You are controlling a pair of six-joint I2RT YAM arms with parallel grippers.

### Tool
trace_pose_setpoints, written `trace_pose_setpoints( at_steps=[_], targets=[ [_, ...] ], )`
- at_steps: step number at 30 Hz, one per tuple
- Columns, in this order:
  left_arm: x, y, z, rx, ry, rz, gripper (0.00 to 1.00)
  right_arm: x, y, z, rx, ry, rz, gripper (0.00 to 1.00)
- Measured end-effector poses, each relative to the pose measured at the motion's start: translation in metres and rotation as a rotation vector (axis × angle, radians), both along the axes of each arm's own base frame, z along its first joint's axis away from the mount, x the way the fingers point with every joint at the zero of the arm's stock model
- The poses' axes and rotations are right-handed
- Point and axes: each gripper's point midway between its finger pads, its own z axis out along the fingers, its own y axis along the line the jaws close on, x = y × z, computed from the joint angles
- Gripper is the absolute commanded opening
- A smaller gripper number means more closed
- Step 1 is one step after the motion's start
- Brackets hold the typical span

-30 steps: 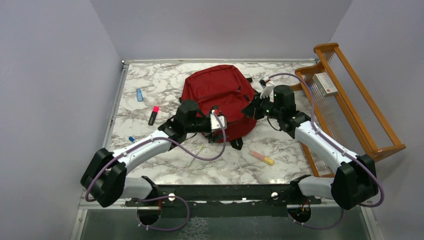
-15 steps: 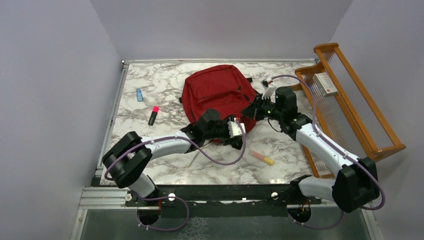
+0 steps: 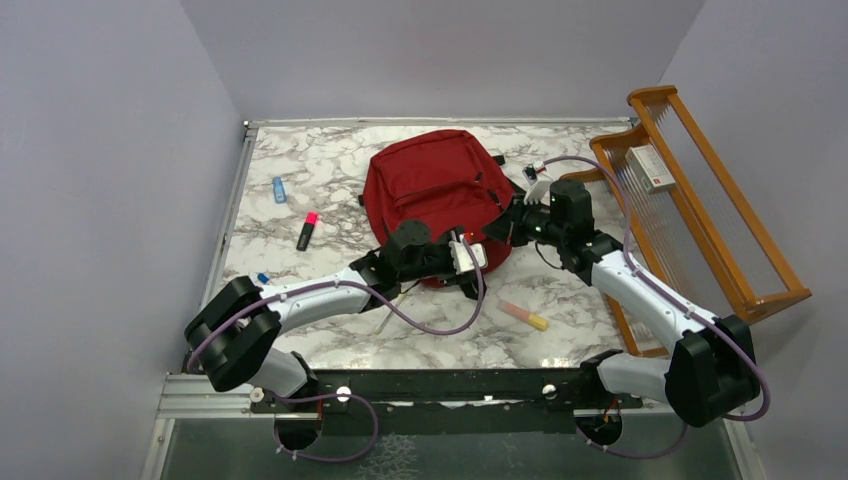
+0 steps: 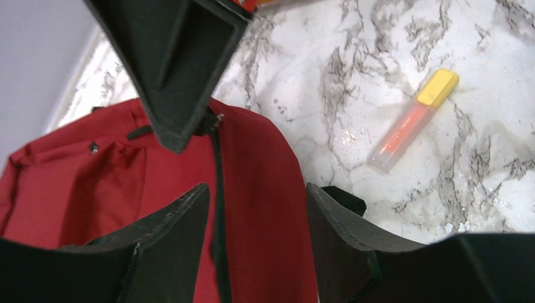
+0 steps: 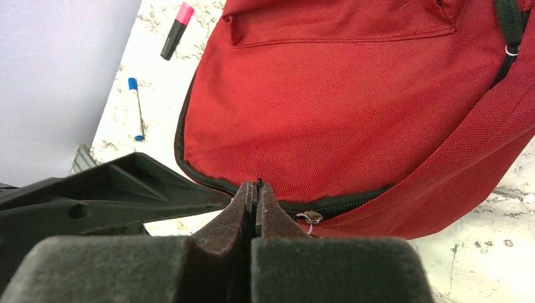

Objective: Pack the student bag
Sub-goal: Zip the student bag at the center of the board.

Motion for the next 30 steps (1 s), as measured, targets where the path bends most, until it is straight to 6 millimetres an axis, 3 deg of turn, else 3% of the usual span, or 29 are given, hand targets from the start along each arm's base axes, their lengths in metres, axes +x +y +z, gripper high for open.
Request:
trace_pose_setpoints(
  at_steps=[5,10,16,20,24,30],
  targets=[
    [0.005,0.001,0.018,-0.034,-0.053,0.021,0.63,0.0,0.001,0.001,0.006,-0.004,0.001,0.0],
    [0.011,0.0,-0.001,0.006,-0.038,0.038,0.61,-0.001,0.002,0.002,0.014,-0.005,0.008,0.01],
    [0.015,-0.002,-0.031,0.063,0.003,0.051,0.38,-0.006,0.0,0.0,0.016,-0.003,0.008,0.01],
    [0.018,-0.001,-0.03,0.058,0.002,0.071,0.24,-0.004,-0.003,-0.002,0.006,-0.005,-0.013,0.01],
    [0.021,0.002,-0.031,0.053,0.013,0.103,0.0,0.002,-0.008,-0.004,-0.013,-0.012,-0.056,0.0],
    [0.014,0.008,-0.036,0.044,0.052,0.114,0.0,0.012,-0.017,-0.011,-0.043,-0.009,-0.126,0.0]
  ],
)
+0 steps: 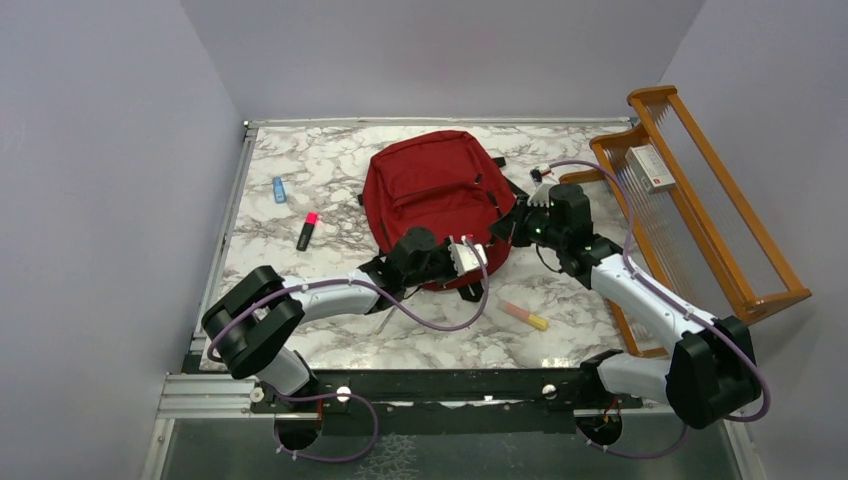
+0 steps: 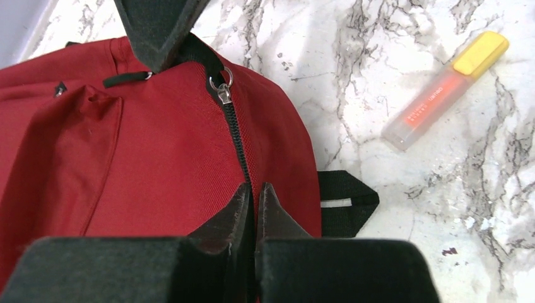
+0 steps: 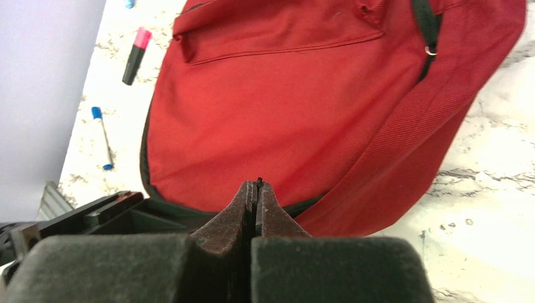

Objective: Pack the student bag
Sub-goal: Zip the student bag at the center of the board.

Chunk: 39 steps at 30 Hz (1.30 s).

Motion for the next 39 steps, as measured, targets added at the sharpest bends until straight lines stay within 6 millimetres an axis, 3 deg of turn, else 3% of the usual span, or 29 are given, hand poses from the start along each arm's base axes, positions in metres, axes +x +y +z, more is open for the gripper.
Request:
trace_pose_setpoints(
  at_steps=[7,18,25,39],
  targets=[
    [-0.013,0.003,-0.01,-0.013,0.056,-0.007,0.0,0.019,-0.012,-0.02,-0.056,0.041,-0.085,0.0],
    [-0.048,0.007,-0.029,0.012,0.083,-0.033,0.0,0.06,-0.045,-0.031,-0.098,0.066,-0.215,0.0],
    [-0.051,0.009,-0.026,-0.002,0.071,-0.023,0.0,0.089,-0.06,-0.042,-0.118,0.088,-0.259,0.0],
    [-0.054,0.018,-0.025,-0.003,0.056,-0.001,0.0,0.15,-0.05,-0.079,-0.132,0.152,-0.247,0.01]
  ],
)
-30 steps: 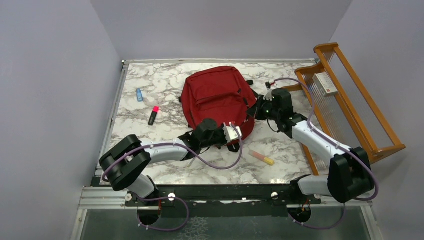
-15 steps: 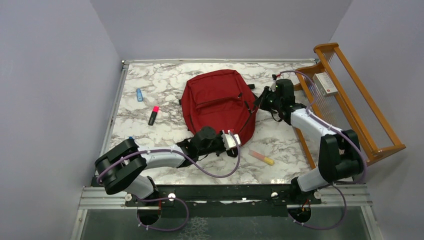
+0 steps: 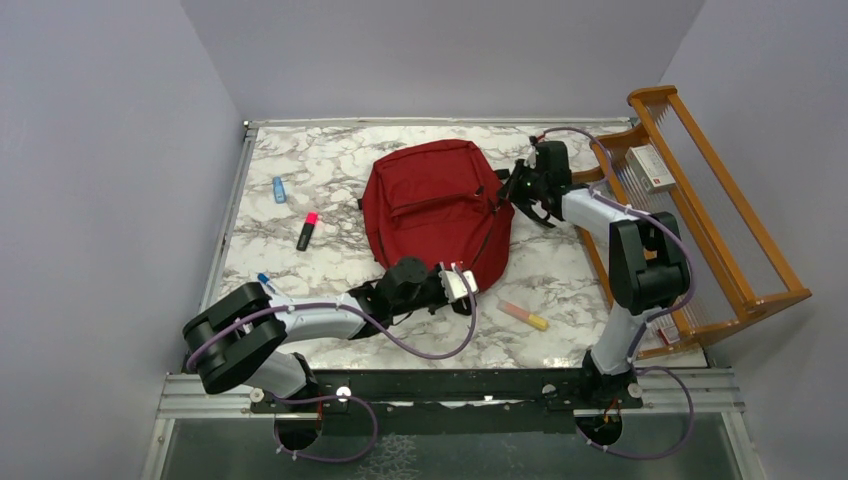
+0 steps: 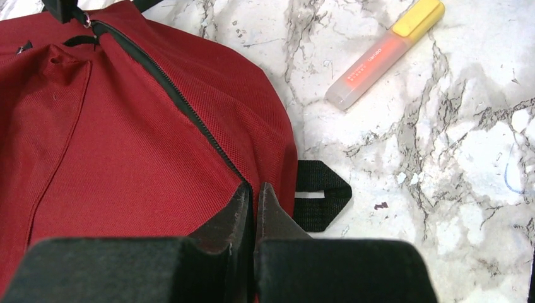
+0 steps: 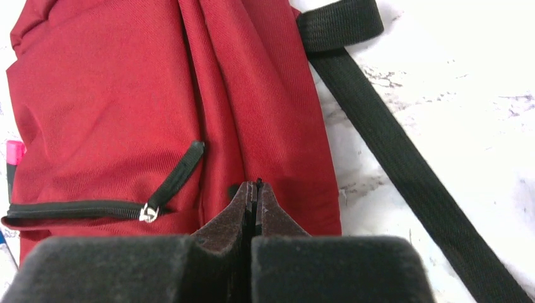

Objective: Pack the student bag
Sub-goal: Zip the student bag at the center of the board.

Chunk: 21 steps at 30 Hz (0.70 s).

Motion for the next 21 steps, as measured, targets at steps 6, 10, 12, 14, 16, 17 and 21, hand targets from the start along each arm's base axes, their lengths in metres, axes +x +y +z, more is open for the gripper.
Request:
trace_pose_setpoints(
  at_steps=[6,10,12,14,16,17,21],
  targets=[
    [0.002,0.001,0.004,-0.005,-0.012,0.015,0.0,0.016,0.004,-0.007,-0.01,0.012,0.013,0.0],
    [0.003,0.003,0.006,-0.009,-0.022,0.023,0.0,0.019,0.004,-0.014,-0.019,0.031,0.018,0.0],
    [0.004,0.004,0.005,-0.006,-0.022,0.027,0.0,0.021,0.005,-0.018,-0.022,0.038,0.024,0.0],
    [0.004,0.004,0.005,-0.006,-0.022,0.027,0.0,0.021,0.006,-0.019,-0.023,0.037,0.038,0.01],
    [0.004,0.004,0.005,-0.006,-0.022,0.028,0.1,0.022,0.009,-0.019,-0.019,0.028,0.061,0.0],
    [0.004,0.004,0.005,-0.006,-0.022,0.028,0.17,0.022,0.011,-0.018,-0.014,0.021,0.076,0.0],
    [0.002,0.002,0.005,0.001,-0.009,0.03,0.4,0.036,0.015,-0.002,0.002,-0.054,0.125,0.0]
  ],
)
